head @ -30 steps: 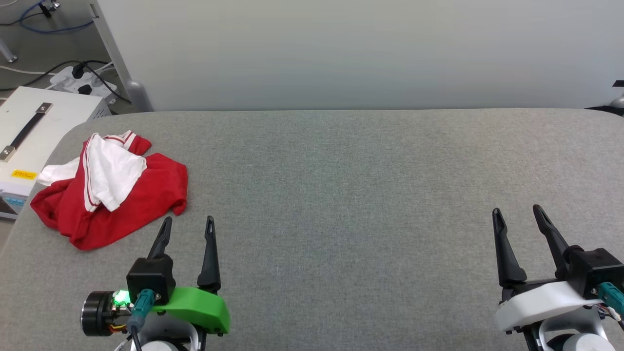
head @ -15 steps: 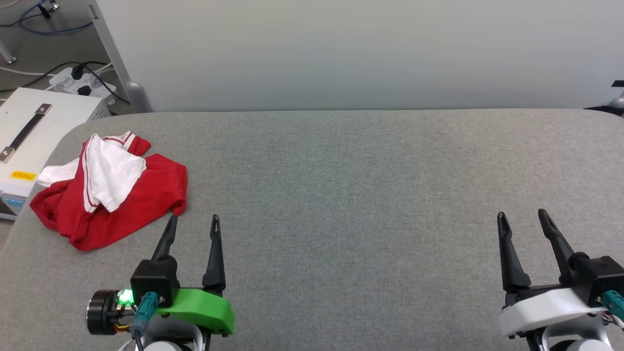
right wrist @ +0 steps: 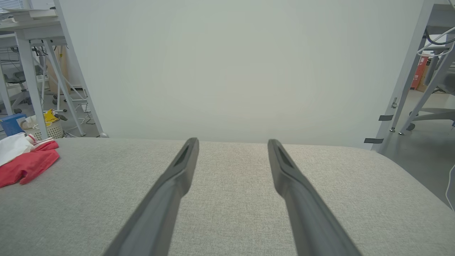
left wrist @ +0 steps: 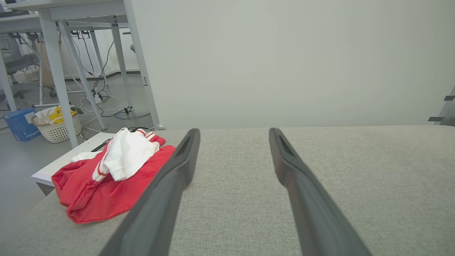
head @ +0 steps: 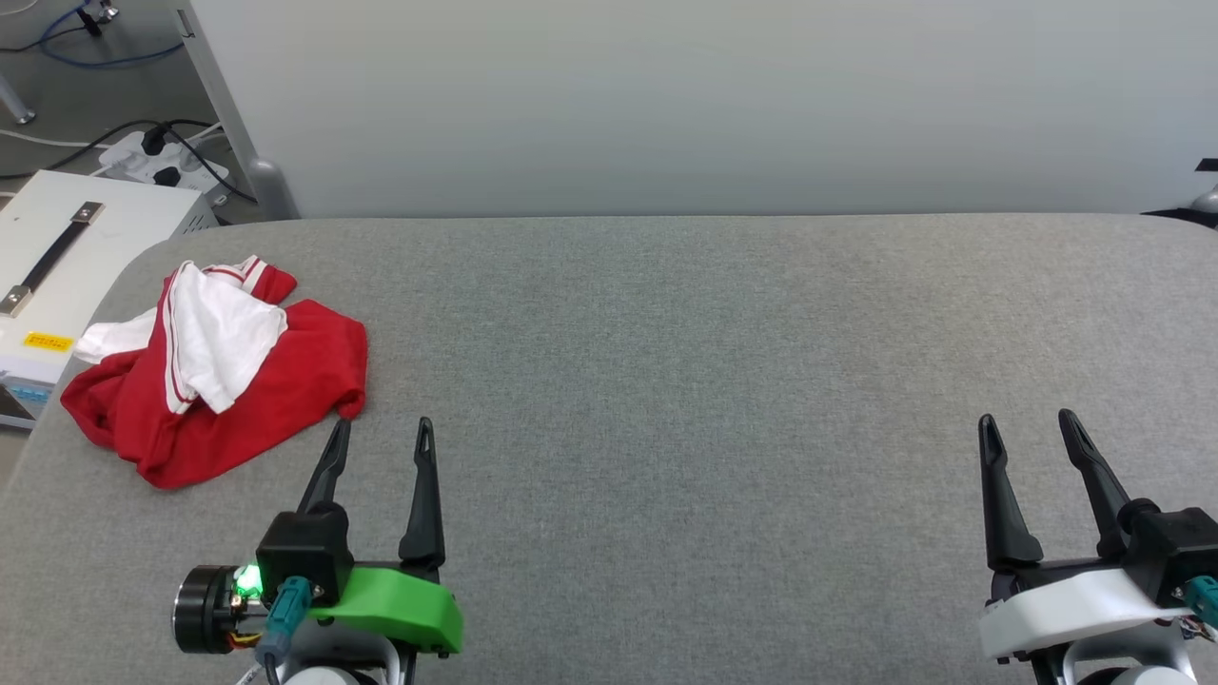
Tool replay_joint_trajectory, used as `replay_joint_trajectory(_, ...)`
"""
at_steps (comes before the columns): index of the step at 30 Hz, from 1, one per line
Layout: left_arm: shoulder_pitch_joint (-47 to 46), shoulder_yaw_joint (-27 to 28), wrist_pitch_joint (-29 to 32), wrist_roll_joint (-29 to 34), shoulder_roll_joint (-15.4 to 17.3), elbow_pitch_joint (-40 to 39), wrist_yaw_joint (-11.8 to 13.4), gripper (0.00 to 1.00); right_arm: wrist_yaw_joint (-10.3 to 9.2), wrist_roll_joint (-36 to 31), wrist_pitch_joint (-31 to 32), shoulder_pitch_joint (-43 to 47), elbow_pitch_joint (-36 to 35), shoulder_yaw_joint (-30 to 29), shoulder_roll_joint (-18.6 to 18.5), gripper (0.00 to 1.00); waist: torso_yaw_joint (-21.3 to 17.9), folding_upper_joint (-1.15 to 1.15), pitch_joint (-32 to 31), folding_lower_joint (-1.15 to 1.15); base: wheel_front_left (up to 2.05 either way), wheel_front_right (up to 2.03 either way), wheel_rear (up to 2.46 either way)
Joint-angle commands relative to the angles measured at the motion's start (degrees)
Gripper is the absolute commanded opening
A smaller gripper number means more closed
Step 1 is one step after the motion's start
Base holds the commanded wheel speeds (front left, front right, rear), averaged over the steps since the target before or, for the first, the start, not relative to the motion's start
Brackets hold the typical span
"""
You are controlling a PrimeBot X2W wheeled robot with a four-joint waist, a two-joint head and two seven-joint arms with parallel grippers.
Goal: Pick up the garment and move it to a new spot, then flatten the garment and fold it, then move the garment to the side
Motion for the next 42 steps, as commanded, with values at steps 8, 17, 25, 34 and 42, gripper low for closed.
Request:
replay_joint_trajectory(8, 0.5, -0.7, -1.6, -1.0, -0.2, 0.5, 0.3, 1.00, -0.04, 2.0, -1.4, 1.5, 0.4, -0.2, 0.0, 1.00, 0.1, 0.00, -0.1, 0.00, 0.00, 0.00, 0.00)
replay_joint_trajectory(17, 0.9, -1.1, -2.6, -1.5, -0.2, 1.0, 0.2, 1.00, -0.04, 3.8, -2.5, 2.2, 0.7, -0.3, -0.1, 1.00, 0.1, 0.00, -0.3, 0.00, 0.00, 0.00, 0.00)
replay_joint_trajectory(25, 1.1, -1.6, -3.6, -1.9, -0.3, 1.4, 0.3, 1.00, -0.05, 5.0, -3.4, 2.6, 1.1, -0.2, -0.1, 1.00, 0.2, 0.00, -0.3, -0.01, 0.00, 0.00, 0.00)
replay_joint_trajectory(34, 1.1, -2.0, -4.6, -2.2, -0.3, 1.8, 0.6, 1.00, -0.05, 5.8, -4.5, 2.9, 1.5, -0.3, -0.1, 1.00, 0.2, 0.00, -0.2, -0.01, 0.00, 0.00, 0.00)
replay_joint_trajectory(42, 1.3, -2.1, -5.2, -2.1, -0.3, 2.3, 0.7, 1.00, -0.05, 5.3, -5.1, 3.2, 1.9, 0.3, -0.1, 1.00, 0.1, 0.00, -0.1, -0.01, 0.00, 0.00, 0.00)
